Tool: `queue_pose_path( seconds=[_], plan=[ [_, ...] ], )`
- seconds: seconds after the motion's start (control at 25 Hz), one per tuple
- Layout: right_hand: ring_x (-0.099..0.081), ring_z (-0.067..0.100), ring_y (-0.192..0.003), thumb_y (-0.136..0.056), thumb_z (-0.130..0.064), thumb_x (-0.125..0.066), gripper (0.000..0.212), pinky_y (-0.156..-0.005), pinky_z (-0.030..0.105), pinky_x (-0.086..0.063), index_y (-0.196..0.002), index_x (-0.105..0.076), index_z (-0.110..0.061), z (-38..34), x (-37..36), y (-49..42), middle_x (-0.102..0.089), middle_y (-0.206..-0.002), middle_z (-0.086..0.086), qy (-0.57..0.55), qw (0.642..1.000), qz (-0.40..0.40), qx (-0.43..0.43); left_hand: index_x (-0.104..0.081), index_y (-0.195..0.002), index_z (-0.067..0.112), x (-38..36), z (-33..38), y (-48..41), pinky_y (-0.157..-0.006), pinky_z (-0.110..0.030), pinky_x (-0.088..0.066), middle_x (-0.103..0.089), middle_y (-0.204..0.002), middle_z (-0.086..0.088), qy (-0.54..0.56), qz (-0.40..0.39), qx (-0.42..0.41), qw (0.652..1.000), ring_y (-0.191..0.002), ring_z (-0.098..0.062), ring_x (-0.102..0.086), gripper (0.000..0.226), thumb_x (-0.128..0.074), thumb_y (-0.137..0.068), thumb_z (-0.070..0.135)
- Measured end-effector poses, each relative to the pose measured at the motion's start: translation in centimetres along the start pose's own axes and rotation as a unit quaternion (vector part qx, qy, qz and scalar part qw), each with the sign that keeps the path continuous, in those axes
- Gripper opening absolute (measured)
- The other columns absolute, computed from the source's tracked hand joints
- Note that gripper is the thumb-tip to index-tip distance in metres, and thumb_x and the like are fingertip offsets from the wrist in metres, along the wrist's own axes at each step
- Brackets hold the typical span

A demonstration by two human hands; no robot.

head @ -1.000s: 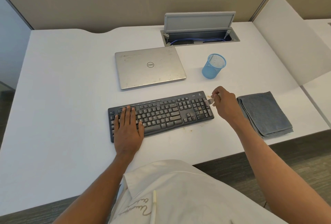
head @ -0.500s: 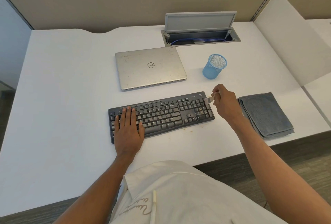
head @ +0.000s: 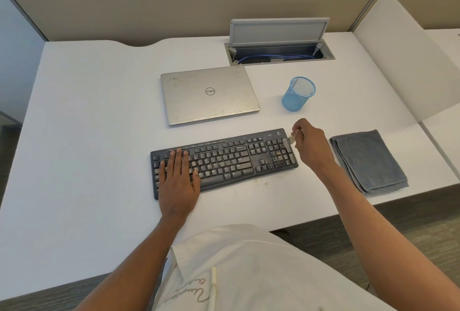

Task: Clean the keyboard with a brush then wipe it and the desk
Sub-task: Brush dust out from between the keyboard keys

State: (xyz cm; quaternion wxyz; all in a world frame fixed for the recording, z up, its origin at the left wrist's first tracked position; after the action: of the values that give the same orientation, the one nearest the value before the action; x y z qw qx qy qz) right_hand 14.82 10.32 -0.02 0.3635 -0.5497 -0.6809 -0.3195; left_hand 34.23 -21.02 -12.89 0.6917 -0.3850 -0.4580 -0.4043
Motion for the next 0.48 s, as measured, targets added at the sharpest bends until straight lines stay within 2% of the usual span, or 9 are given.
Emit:
queue_pose_path(
  seconds=[0.32, 0.48],
  plan=[
    [-0.065, 0.034, -0.073, -0.101, -0.011, -0.038, 0.016, -0.071, 0.052, -0.057, -0.097, -0.053, -0.016, 0.65, -0.05, -0.8, -0.069, -0.086, 0.012, 0.05, 0.998, -0.047, -0.014, -0.04, -0.161, 0.006, 0.06, 0.13, 0.13, -0.132, -0.054, -0.019, -0.039, -0.168, -0.013, 0.002, 0.008, 0.001, 1.0, -0.158, -0.029, -0.032, 0.063, -0.032, -0.108, 0.038],
    [-0.063, 0.033, -0.075, -0.103, -0.012, -0.038, 0.015, -0.067, 0.049, -0.055, -0.098, -0.052, -0.014, -0.08, 0.27, -0.97, -0.067, -0.083, 0.01, 0.016, 1.0, -0.015, 0.002, -0.04, -0.162, 0.006, 0.0, 0.13, 0.1, -0.131, -0.054, -0.019, -0.039, -0.168, -0.013, -0.001, 0.005, 0.002, 1.0, -0.159, -0.029, -0.031, 0.063, -0.032, -0.108, 0.037]
  ],
)
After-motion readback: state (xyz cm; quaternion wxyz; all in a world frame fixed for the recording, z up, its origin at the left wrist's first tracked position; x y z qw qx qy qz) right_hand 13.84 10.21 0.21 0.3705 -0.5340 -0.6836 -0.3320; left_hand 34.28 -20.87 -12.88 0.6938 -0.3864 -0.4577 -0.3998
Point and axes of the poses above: each hand's wrist, its own y-axis away from the middle knuckle, its own x-axis out of the back of the hand, z = x × y, the point moved 1 cm from there along -y, towards the middle knuckle
